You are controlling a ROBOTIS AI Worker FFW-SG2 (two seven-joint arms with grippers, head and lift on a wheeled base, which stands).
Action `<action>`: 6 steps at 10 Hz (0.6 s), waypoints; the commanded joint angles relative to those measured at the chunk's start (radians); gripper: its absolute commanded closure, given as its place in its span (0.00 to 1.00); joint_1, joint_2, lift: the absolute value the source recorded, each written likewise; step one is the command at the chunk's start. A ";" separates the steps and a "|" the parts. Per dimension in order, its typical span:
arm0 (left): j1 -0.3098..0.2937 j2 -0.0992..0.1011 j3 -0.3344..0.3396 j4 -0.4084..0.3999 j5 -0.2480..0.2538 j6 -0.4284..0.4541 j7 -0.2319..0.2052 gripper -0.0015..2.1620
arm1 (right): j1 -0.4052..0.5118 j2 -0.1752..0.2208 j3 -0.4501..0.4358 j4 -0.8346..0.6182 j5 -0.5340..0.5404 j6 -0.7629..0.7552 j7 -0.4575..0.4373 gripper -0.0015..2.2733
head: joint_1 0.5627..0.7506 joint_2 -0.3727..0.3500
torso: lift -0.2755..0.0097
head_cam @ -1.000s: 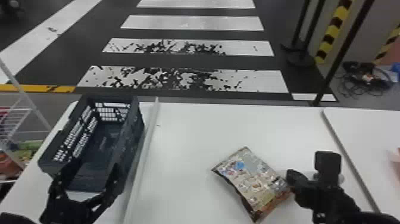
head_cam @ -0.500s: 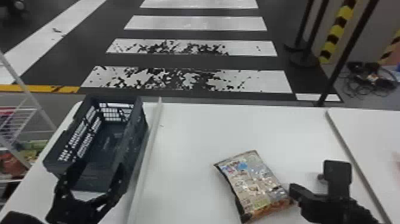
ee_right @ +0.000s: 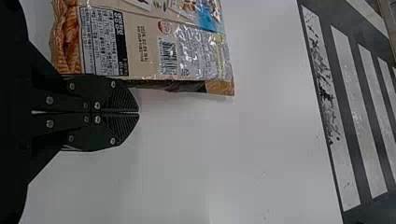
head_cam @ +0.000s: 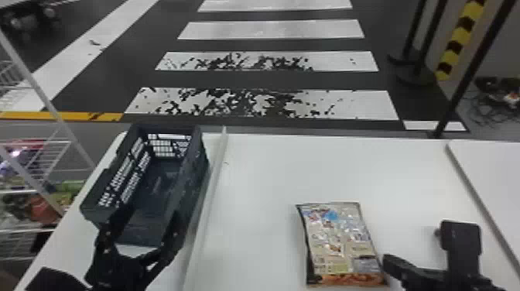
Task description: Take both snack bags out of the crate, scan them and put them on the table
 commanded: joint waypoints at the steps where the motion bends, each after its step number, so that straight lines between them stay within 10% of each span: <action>1: 0.000 0.001 -0.002 0.000 0.000 0.000 0.000 0.05 | 0.016 0.001 0.006 -0.030 0.000 0.043 0.000 1.00 | 0.70 0.66 | 0.64; 6: -0.003 -0.002 -0.012 0.000 -0.005 0.000 0.000 0.05 | 0.053 0.001 0.006 -0.102 -0.034 0.145 0.017 0.99 | 0.70 0.69 | 0.64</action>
